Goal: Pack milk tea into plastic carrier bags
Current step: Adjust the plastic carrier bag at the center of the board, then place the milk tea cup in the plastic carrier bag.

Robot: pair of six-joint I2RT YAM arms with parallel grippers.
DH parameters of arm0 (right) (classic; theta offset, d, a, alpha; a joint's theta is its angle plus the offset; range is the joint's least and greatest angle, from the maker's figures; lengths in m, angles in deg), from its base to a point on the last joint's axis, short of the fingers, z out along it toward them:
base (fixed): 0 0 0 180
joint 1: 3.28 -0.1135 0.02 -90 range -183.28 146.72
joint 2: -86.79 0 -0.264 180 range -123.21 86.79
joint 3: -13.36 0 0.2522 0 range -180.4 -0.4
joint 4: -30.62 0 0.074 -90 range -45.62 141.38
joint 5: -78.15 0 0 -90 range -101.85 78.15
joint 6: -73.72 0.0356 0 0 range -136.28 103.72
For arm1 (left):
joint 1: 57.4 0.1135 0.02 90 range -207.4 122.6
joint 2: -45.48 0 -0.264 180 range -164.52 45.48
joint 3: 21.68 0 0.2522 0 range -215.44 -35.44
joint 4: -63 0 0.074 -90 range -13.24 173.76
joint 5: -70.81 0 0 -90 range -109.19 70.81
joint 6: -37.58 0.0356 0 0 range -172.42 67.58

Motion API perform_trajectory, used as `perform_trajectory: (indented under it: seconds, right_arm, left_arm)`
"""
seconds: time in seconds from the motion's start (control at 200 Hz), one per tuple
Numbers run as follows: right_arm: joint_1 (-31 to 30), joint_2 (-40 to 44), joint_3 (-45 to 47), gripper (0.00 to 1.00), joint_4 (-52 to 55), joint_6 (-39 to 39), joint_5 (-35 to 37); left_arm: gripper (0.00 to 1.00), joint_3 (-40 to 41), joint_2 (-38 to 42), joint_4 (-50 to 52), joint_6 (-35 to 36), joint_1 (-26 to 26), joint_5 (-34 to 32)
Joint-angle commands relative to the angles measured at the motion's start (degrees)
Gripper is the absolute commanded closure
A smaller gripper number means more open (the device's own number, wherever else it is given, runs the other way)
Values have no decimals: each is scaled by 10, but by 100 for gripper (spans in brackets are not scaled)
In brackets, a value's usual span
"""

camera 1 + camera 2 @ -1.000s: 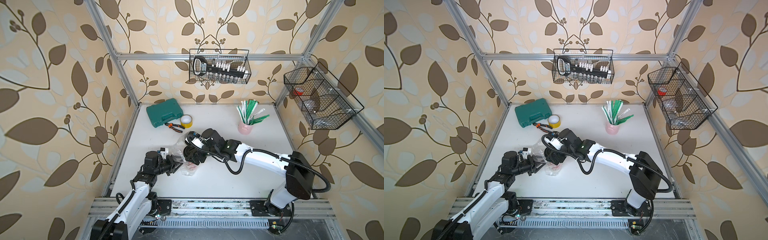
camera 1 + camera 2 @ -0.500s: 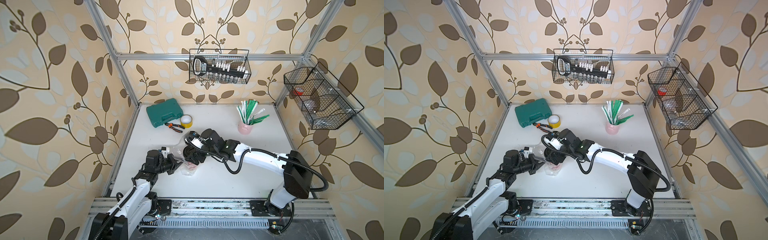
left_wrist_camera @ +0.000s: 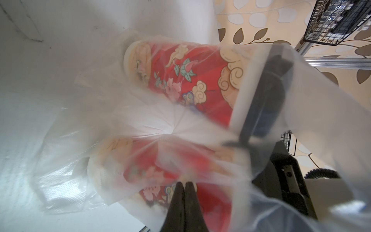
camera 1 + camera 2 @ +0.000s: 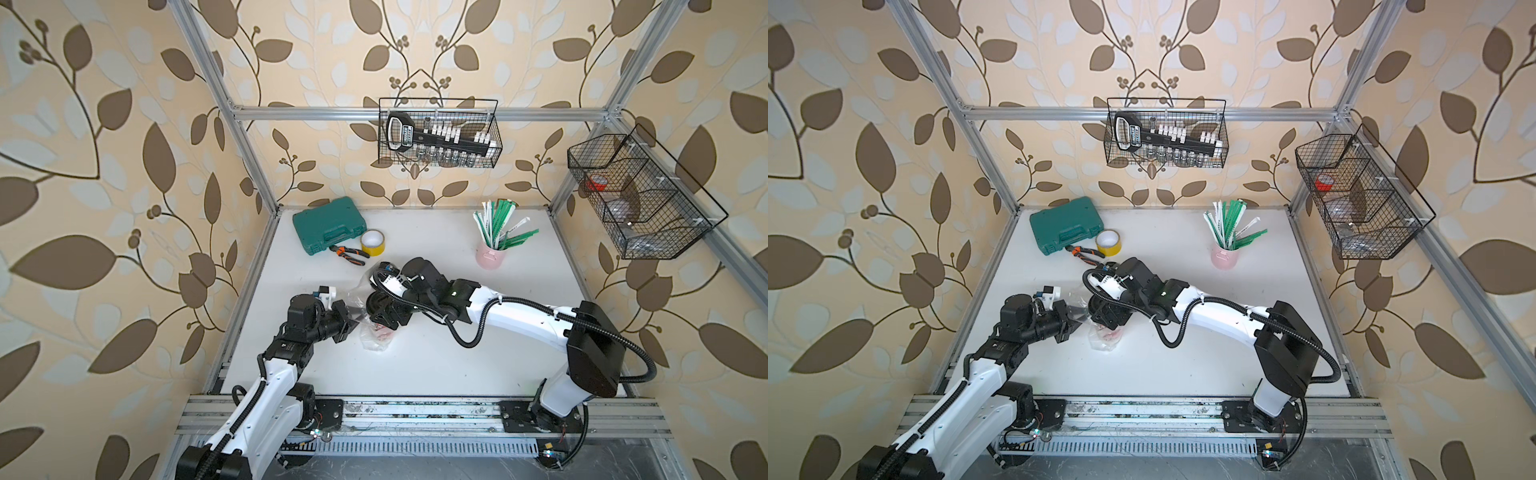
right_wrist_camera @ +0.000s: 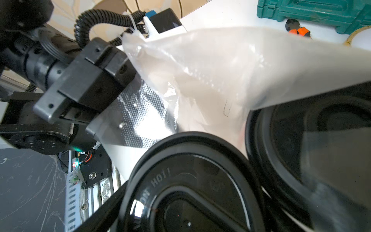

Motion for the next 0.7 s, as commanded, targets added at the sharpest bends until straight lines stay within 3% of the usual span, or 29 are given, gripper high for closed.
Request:
perform_trajectory:
  seconds: [0.0, 0.06, 0.11, 0.18, 0.235, 0.46, 0.695]
  right_arm:
    - [4, 4, 2, 29, -1, 0, 5]
    - [4, 4, 2, 29, -1, 0, 4]
    - [4, 4, 3, 29, -2, 0, 4]
    - [4, 5, 3, 29, -2, -1, 4]
    - [5, 5, 3, 29, -2, -1, 3]
    - [5, 8, 4, 29, -3, -1, 1]
    - [5, 4, 5, 29, -5, -1, 0]
  left_arm:
    - [78, -31, 9, 44, 26, -4, -12]
    - [65, -42, 12, 64, 37, -4, -19]
    - [46, -49, 16, 77, 45, -3, -26]
    - [41, -58, 21, 91, 55, -2, -36]
    - [32, -64, 24, 89, 54, -1, -37]
    - [20, -86, 76, 80, 35, -1, -53]
    - [21, -104, 8, 56, 52, -1, -32]
